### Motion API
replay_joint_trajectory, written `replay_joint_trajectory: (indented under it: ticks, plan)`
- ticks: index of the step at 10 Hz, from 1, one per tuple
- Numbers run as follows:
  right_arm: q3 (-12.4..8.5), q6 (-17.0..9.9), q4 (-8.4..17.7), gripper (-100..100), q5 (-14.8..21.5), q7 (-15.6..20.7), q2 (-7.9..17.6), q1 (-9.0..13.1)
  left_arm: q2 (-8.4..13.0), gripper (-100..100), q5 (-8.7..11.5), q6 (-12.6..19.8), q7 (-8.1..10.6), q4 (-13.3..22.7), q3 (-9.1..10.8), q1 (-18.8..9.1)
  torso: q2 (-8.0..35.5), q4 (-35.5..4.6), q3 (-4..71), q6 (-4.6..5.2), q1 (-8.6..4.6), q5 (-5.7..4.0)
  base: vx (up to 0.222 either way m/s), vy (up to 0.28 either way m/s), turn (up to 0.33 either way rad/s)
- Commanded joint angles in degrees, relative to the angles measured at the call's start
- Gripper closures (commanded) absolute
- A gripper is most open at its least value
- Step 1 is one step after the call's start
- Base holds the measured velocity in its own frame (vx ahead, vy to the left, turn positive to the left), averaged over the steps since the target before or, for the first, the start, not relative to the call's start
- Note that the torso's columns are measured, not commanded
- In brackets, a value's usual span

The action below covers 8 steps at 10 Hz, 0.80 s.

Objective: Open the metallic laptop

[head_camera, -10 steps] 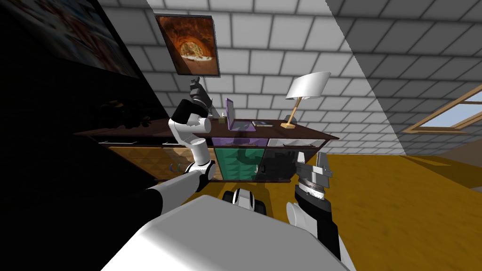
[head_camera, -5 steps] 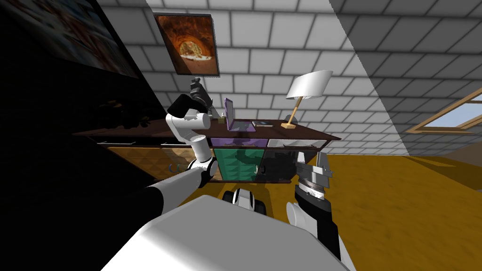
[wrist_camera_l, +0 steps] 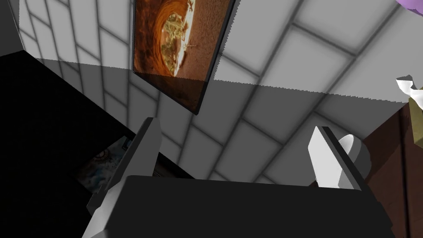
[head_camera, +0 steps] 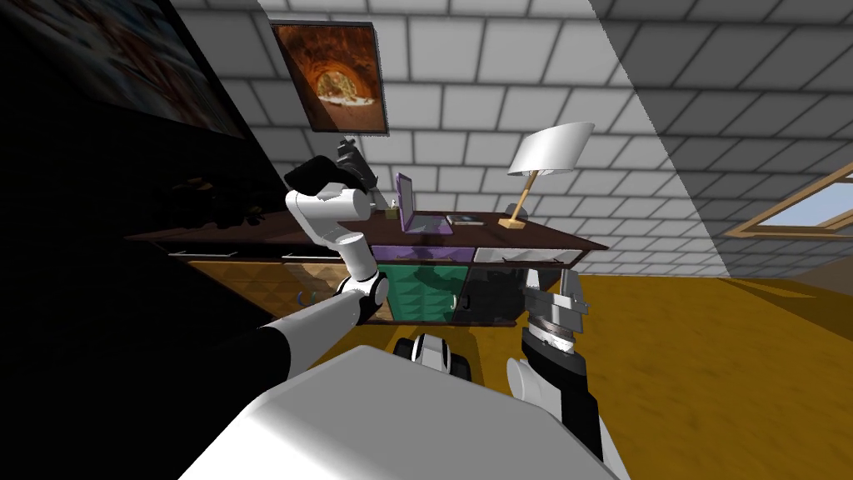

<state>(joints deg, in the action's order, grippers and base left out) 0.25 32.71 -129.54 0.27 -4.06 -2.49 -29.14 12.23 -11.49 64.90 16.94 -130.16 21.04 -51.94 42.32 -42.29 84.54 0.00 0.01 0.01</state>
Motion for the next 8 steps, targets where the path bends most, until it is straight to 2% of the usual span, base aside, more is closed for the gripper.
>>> replay_joint_trajectory:
  ticks: [1,2,3,4,5,6,7,8]
  plan:
    - [0.0,0.0,0.0,0,0.0,0.0,0.0,0.0,-0.7,-100,0.0,4.3,0.25,0.6,0.60,-2.2,0.0,0.0,0.0,0.00,-0.01,-0.01,0.021,-0.001,0.006]
    - [0.0,0.0,0.0,0,0.0,0.0,0.0,0.0,-1.3,-100,0.2,6.1,0.44,1.2,1.23,-4.3,0.0,0.0,0.0,0.00,0.00,0.00,0.024,0.003,0.011]
    - [0.0,0.0,0.0,0,0.0,0.0,0.0,0.0,-1.3,-100,0.2,7.7,0.44,1.2,1.23,-4.3,0.0,0.0,0.0,0.00,0.01,0.00,0.023,0.003,0.004]
    - [0.0,0.0,0.0,0,0.0,0.0,0.0,0.0,-2.0,-100,0.4,9.6,0.60,1.8,1.82,-6.2,-0.1,0.0,0.0,0.00,0.00,0.00,0.027,0.004,0.008]
    - [0.0,0.0,0.0,0,0.0,0.0,0.0,0.0,-2.0,-100,0.4,11.0,0.60,1.8,1.82,-6.2,-0.1,0.0,0.0,0.00,-0.01,-0.01,0.024,0.003,0.003]
    - [0.0,0.0,0.0,0,0.0,0.0,0.0,0.0,-2.8,-100,0.6,12.8,0.75,2.4,2.36,-8.0,0.0,0.0,0.0,0.00,0.00,0.00,0.025,0.005,0.007]
    - [0.0,0.0,0.0,0,0.0,0.0,0.0,0.0,-2.8,-100,0.6,14.0,0.75,2.4,2.36,-8.0,0.0,0.0,0.0,0.00,-0.01,-0.01,0.018,0.004,0.002]
    - [0.0,0.0,0.0,0,0.0,0.0,0.0,0.0,-3.7,-100,0.8,16.0,0.87,3.0,2.85,-9.6,0.0,0.0,0.0,0.00,-0.01,0.00,0.020,0.007,0.004]
